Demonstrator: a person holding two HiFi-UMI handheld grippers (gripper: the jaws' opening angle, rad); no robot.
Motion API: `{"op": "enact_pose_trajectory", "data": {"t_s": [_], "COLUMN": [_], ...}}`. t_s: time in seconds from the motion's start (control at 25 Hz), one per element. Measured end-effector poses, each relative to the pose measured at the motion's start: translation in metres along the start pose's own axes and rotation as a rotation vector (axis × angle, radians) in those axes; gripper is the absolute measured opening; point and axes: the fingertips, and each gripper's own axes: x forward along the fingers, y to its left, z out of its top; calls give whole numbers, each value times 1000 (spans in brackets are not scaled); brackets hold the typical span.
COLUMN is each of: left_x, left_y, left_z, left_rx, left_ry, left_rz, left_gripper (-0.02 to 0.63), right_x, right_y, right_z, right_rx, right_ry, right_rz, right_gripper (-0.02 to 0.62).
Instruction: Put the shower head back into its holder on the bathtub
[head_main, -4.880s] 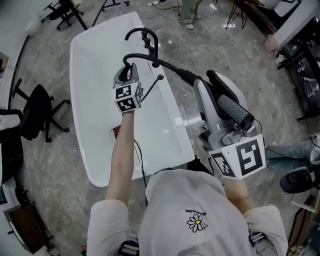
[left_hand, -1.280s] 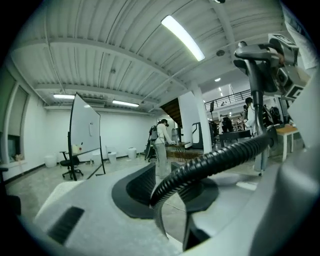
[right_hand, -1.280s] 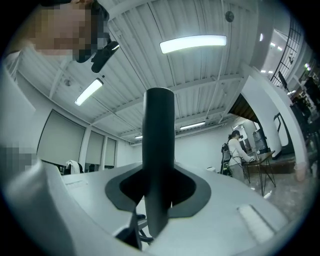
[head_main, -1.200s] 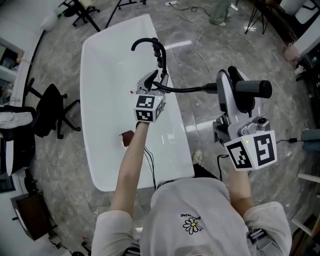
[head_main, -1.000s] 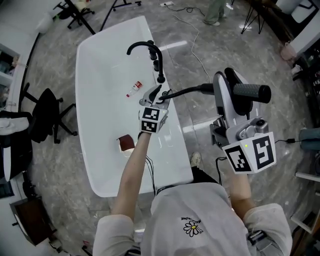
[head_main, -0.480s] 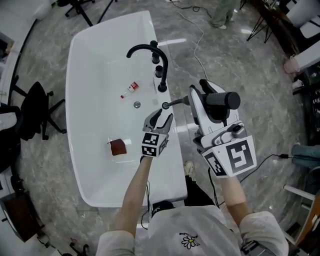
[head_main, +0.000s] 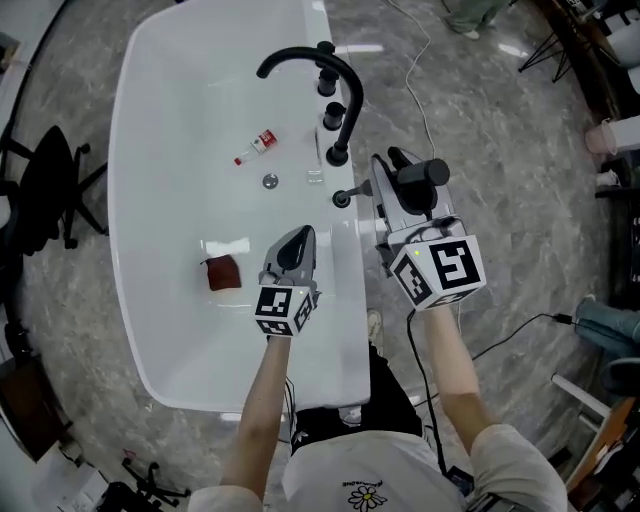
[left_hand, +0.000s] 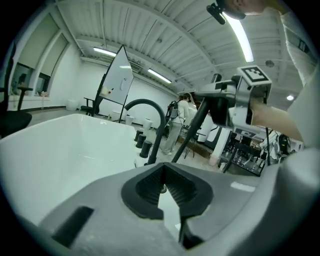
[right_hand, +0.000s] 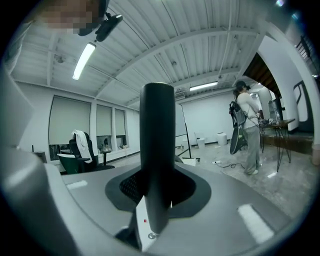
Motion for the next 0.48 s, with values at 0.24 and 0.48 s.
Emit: {"op": "enact_pose_trajectory", "data": {"t_s": [0.24, 0.48], "left_x": [-4, 5], "left_y": [15, 23], "left_z": [-46, -67], "left_rx": [-61, -113], "left_ry": [73, 66], "left_rz": [25, 27], "left_gripper": [-2, -2], "right_x": [34, 60], "right_y": [-7, -9], "right_z": [-84, -146], "right_rx": [6, 6], "right_ry": [125, 209], "right_rz": [-22, -24], "right_gripper": [104, 104]}}
